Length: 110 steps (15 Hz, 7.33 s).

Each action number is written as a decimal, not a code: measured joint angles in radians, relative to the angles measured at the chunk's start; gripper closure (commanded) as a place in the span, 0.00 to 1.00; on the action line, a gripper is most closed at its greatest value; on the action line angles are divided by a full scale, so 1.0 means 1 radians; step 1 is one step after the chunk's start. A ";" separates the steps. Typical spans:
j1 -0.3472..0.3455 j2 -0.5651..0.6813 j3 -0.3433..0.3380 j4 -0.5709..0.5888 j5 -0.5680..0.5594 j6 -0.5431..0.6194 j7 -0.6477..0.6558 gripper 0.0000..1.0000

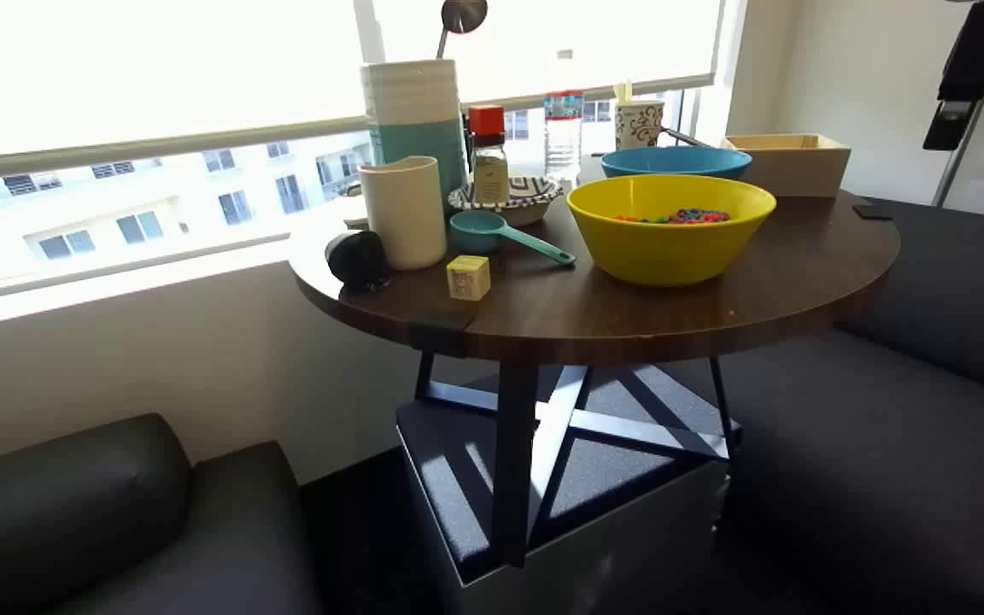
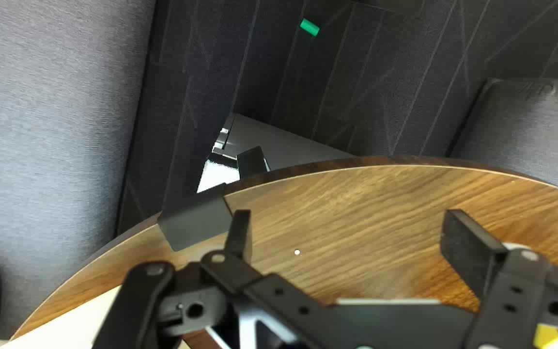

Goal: Switch the position of the yellow and blue bowls, slide the yellow bowl to the right and pull the yellow bowl to the left

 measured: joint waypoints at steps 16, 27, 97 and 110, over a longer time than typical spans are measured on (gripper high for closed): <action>0.152 0.102 0.095 0.099 0.080 0.189 0.000 0.00; 0.176 0.323 0.056 0.149 0.343 0.189 0.000 0.00; 0.161 0.531 0.142 0.375 0.250 0.256 -0.243 0.00; 0.165 0.597 0.252 0.383 0.337 0.163 -0.236 0.00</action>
